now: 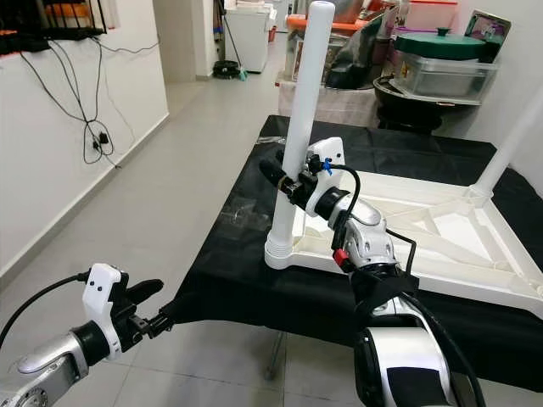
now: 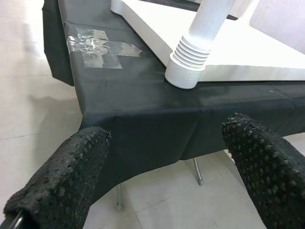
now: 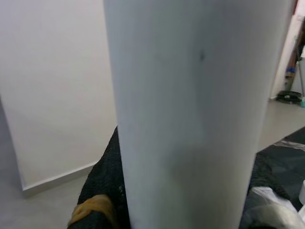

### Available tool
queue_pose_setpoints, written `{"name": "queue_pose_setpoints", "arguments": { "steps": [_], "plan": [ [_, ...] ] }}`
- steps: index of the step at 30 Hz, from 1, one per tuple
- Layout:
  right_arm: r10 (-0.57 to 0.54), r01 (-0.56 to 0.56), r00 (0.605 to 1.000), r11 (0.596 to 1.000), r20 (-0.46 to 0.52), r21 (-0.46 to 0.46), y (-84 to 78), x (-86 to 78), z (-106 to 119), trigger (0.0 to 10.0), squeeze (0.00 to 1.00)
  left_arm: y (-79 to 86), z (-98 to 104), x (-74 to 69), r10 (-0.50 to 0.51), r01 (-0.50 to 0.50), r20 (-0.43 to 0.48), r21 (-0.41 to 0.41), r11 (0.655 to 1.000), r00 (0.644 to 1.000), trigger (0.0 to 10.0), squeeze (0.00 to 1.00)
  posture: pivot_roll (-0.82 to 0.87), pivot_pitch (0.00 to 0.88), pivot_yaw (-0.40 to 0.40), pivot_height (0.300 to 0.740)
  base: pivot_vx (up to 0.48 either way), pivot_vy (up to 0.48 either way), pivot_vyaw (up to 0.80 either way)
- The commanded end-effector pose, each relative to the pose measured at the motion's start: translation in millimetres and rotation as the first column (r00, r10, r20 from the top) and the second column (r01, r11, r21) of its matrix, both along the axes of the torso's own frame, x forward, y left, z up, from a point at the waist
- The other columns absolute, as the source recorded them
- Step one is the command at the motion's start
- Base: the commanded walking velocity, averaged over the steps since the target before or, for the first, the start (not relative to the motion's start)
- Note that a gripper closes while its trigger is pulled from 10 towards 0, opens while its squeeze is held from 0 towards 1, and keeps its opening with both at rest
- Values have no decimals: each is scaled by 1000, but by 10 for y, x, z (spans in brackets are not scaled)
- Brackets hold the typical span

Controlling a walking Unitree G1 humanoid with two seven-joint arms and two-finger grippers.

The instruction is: Building children table

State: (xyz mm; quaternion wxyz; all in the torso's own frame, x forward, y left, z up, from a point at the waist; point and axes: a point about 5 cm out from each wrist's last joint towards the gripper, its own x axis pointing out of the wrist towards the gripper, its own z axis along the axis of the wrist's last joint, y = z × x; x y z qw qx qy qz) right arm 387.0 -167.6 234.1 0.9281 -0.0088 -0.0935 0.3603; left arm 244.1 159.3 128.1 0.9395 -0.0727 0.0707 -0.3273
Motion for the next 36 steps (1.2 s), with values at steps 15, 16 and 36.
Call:
{"name": "queue_pose_setpoints", "arguments": {
  "steps": [15,16,36],
  "plan": [
    [285,-285,957,958,-50,15,201,-77,-84,0,0,0,-13,-19,-2,2,-14,7,1000,1000,10000,0,102,0,-67,740,0,0,0],
    [310,-309,950,951,-46,22,222,-86,-70,0,0,0,-14,-21,-3,3,-14,7,1000,1000,10000,0,102,0,-67,740,0,0,0],
    [352,-352,935,936,-41,9,288,-91,-71,0,0,-7,-24,-32,-3,3,-19,5,1000,1000,10000,0,99,0,-69,740,0,0,0]
  ]
}}
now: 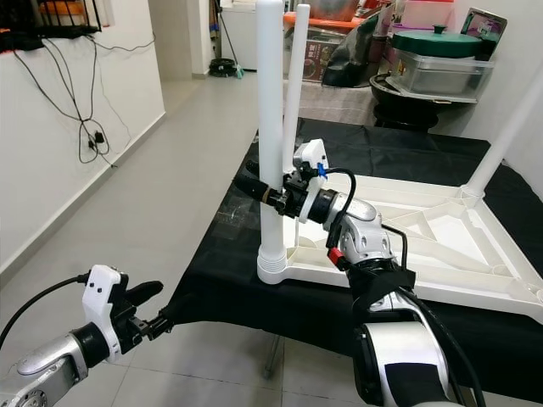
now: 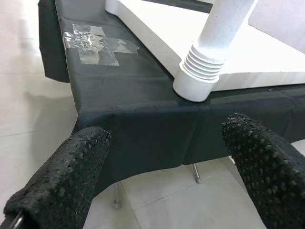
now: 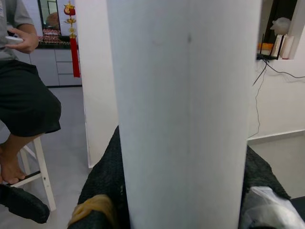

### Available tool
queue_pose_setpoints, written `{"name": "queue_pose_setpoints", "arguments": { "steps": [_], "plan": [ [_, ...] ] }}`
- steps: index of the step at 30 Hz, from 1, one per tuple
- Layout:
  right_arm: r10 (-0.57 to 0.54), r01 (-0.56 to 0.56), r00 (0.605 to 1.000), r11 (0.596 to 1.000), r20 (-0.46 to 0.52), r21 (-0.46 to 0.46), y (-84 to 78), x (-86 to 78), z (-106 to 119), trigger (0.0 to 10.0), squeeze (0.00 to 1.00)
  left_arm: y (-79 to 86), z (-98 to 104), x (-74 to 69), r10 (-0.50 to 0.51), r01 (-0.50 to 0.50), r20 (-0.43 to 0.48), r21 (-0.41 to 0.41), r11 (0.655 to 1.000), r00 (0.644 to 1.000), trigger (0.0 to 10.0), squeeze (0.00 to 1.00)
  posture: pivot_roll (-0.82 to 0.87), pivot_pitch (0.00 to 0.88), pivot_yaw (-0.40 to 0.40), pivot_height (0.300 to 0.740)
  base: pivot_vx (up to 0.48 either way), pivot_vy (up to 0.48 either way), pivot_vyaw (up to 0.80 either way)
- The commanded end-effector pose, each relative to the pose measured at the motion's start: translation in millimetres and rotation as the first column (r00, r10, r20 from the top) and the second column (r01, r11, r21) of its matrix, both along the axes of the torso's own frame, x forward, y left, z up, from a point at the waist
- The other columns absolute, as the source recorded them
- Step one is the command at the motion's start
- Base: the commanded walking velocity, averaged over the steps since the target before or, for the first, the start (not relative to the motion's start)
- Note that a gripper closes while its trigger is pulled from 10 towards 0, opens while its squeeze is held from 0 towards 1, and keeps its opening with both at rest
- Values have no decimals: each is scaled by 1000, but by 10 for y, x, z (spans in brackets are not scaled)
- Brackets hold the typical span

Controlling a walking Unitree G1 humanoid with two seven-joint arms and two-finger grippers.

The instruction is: Building children table

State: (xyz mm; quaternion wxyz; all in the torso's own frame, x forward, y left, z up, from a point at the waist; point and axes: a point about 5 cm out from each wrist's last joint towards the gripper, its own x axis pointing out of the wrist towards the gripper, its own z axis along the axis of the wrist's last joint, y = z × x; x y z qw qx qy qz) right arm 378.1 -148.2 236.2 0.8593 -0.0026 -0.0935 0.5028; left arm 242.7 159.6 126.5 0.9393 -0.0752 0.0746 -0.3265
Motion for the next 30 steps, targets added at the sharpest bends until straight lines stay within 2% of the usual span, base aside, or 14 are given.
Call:
{"name": "queue_pose_setpoints", "arguments": {
  "steps": [1,4,6,7,8,10,11,13,15,17,25,27,28,30],
  "plan": [
    [43,-43,998,999,-50,11,93,-2,-92,0,0,-10,-8,-18,-4,4,-10,7,1000,1000,10000,0,99,0,-69,740,0,0,0],
    [42,-41,998,999,-52,10,85,-2,-95,0,0,-12,-8,-19,-4,4,-10,6,1000,1000,10000,0,99,0,-69,740,0,0,0],
    [-10,10,998,1000,-70,-7,65,25,-124,0,0,-14,-9,-19,-5,5,-10,5,1000,1000,10000,0,95,0,-70,740,0,0,0],
    [-77,75,993,997,-92,-25,42,57,-161,0,0,-15,-11,-19,-5,5,-10,4,1000,1000,10000,0,95,0,-71,740,0,0,0],
    [-77,75,993,997,-92,-25,42,57,-161,0,0,-15,-11,-19,-5,5,-10,4,1000,1000,10000,0,95,0,-71,740,0,0,0],
    [-211,206,968,977,-135,-47,-6,106,-251,0,0,-18,-14,-19,-4,4,-11,2,1000,1000,10000,0,93,0,-70,740,0,0,0],
    [-211,206,968,977,-135,-47,-6,106,-251,0,0,-18,-14,-19,-4,4,-11,2,1000,1000,10000,0,93,0,-70,740,0,0,0],
    [-297,296,939,955,-172,-35,-49,103,-357,0,0,-19,-18,-18,-4,4,-12,2,1000,1000,10000,0,92,0,-67,740,0,0,0],
    [-297,296,939,955,-172,-35,-49,103,-357,0,0,-19,-18,-18,-4,4,-12,2,1000,1000,10000,0,92,0,-67,740,0,0,0],
    [-347,351,917,936,-196,-20,-87,85,-436,0,0,-18,-18,-11,-5,5,-11,3,1000,1000,10000,0,89,0,-64,740,0,0,0],
    [-434,449,876,893,-211,25,-148,47,-505,0,0,-17,-14,10,-8,8,-7,4,1000,1000,10000,0,82,0,-61,740,0,0,0],
    [-494,508,846,861,-202,22,-165,-4,-558,0,0,-23,-13,15,-8,8,-5,2,1000,1000,10000,0,80,0,-59,740,0,0,0],
    [-494,508,846,861,-202,22,-165,-4,-558,0,0,-23,-13,15,-8,8,-5,2,1000,1000,10000,0,80,0,-59,740,0,0,0],
    [-599,609,775,793,-200,-14,-218,-22,-625,0,0,-26,-20,13,-10,10,-7,1,1000,1000,10000,0,77,0,-62,740,0,0,0]
  ]
}}
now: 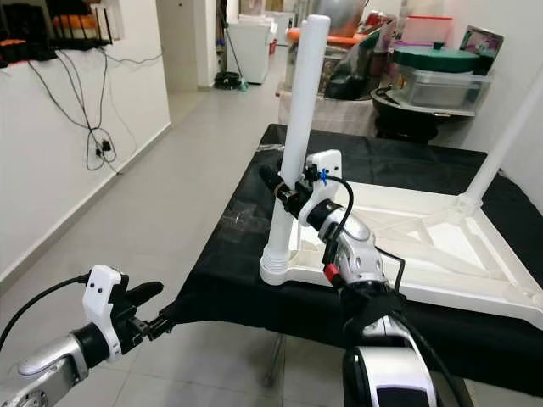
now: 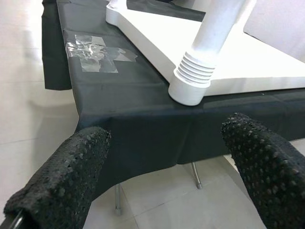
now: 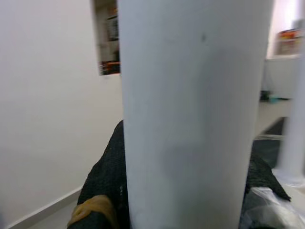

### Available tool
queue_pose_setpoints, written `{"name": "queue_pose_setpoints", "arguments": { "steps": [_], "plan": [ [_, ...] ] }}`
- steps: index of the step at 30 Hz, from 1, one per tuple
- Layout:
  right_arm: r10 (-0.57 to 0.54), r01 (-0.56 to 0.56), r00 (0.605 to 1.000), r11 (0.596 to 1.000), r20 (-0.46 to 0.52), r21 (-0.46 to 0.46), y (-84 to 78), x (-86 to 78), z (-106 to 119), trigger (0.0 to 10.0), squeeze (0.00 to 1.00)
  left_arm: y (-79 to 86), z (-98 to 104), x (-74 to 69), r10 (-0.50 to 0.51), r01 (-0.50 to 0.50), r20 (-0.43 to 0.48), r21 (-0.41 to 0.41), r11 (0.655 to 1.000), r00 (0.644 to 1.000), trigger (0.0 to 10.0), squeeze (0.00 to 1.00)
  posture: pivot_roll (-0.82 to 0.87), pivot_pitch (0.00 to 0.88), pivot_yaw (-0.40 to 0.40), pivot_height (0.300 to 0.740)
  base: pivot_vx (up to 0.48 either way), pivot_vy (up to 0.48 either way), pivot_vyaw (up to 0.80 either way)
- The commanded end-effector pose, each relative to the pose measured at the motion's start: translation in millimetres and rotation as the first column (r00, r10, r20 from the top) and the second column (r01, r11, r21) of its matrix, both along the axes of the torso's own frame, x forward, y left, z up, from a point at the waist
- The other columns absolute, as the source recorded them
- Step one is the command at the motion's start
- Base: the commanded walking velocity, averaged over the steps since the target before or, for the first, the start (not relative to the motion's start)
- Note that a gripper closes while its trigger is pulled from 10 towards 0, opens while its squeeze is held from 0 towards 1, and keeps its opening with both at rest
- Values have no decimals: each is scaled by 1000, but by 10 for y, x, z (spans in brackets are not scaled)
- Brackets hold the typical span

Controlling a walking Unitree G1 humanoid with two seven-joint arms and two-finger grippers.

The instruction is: Building children table

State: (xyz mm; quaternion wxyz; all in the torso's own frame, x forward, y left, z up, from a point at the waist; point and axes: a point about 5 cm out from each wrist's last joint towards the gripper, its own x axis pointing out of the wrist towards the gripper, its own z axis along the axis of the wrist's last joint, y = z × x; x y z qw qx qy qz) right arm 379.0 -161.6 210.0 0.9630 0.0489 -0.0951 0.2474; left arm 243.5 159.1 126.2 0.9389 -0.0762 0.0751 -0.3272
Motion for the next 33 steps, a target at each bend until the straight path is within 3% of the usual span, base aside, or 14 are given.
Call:
{"name": "queue_pose_setpoints", "arguments": {
  "steps": [1,2,5,12,16,33],
  "plan": [
    [-160,152,973,986,-164,-61,-113,-29,-385,0,0,-20,-19,5,-8,8,-6,3,1000,1000,10000,0,77,0,-62,740,0,0,0],
    [-160,152,973,986,-164,-61,-113,-29,-385,0,0,-20,-19,5,-8,8,-6,3,1000,1000,10000,0,77,0,-62,740,0,0,0],
    [-308,302,937,951,-164,-63,-182,-30,-398,0,0,-23,-20,7,-7,7,-4,2,1000,1000,10000,0,76,0,-63,740,0,0,0],
    [-358,346,922,932,-145,-104,-80,-99,-437,0,0,-39,-24,10,-10,10,-3,-1,1000,1000,10000,0,72,0,-62,740,0,0,0],
    [-488,477,864,872,-124,-109,-120,-152,-429,0,0,-40,-22,16,-7,7,0,-1,1000,1000,10000,0,73,0,-65,740,0,0,0],
    [-545,524,832,834,-107,-176,22,-250,-473,0,0,-51,-36,12,2,-2,-2,-10,1000,1000,10000,0,67,0,-72,740,0,0,0]
  ]
}}
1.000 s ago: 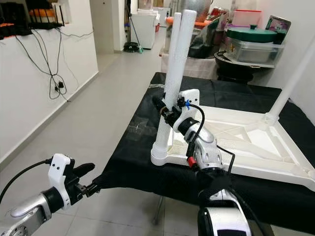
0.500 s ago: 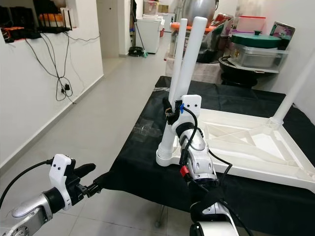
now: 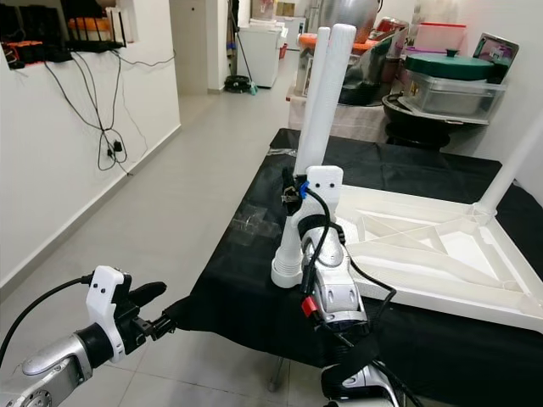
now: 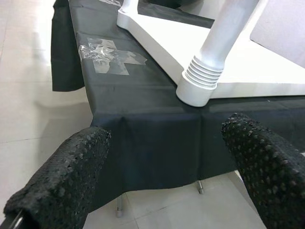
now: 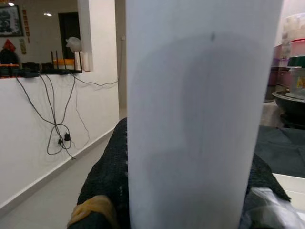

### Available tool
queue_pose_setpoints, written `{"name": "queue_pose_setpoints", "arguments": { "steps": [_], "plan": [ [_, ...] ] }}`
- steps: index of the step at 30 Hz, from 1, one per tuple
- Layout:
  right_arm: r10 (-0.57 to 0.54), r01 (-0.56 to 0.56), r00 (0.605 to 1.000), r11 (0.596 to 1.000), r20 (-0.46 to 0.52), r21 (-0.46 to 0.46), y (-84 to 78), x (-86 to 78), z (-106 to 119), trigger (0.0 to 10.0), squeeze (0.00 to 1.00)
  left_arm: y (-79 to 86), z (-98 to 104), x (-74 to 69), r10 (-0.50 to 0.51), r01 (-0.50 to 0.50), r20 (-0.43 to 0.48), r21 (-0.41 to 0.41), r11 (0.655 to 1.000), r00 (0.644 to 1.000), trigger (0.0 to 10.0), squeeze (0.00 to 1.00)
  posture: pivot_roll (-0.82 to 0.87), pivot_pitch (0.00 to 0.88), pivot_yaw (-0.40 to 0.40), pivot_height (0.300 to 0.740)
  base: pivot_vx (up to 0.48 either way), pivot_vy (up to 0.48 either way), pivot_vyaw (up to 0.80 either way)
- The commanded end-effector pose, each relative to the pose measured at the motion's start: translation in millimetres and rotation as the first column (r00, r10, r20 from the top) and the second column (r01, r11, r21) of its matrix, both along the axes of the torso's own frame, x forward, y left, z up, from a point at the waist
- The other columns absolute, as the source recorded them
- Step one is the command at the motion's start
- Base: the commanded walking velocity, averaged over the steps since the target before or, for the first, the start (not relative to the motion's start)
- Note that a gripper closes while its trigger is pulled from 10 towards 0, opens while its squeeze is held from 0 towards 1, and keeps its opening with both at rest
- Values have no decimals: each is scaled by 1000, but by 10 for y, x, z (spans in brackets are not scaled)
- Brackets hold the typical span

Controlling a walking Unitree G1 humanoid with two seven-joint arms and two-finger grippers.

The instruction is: Building children table

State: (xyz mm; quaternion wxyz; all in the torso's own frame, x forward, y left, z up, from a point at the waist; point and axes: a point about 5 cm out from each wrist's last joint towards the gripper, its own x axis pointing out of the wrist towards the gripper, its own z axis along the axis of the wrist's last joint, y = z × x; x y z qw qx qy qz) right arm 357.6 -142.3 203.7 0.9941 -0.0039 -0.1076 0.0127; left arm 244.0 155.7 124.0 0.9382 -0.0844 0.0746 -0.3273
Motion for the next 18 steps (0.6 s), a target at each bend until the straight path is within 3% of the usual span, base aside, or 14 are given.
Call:
{"name": "queue_pose_setpoints", "arguments": {
  "steps": [1,6,7,8,9,11,18],
  "plan": [
    [-101,92,977,994,-189,-52,-167,-43,-418,0,0,-18,-15,7,2,-2,2,5,1000,1000,10000,0,67,0,-72,740,0,0,0],
    [-121,111,967,992,-225,-57,-151,-65,-468,0,0,-18,-17,6,2,-2,1,4,1000,1000,10000,0,66,0,-72,740,0,0,0],
    [-123,111,966,992,-228,-61,-150,-64,-469,3686,0,-19,-17,7,2,-2,1,4,1000,1000,10000,0,66,0,-72,740,0,0,0],
    [-125,113,965,992,-230,-65,-149,-63,-469,3686,0,-19,-17,8,2,-2,2,4,1000,1000,10000,0,66,0,-72,740,0,0,0],
    [-130,117,963,991,-235,-70,-150,-62,-472,9569,0,-20,-17,8,1,-1,1,4,1000,1000,10000,0,65,0,-70,740,0,0,0],
    [-144,129,958,989,-246,-73,-157,-63,-479,10000,0,-21,-18,7,-1,1,0,5,1000,1000,10000,0,65,0,-70,740,0,0,0],
    [-184,177,945,983,-271,-50,-192,-71,-491,10000,0,-16,-17,11,-1,1,0,8,1000,1000,10000,0,64,0,-69,740,0,0,0]
  ]
}}
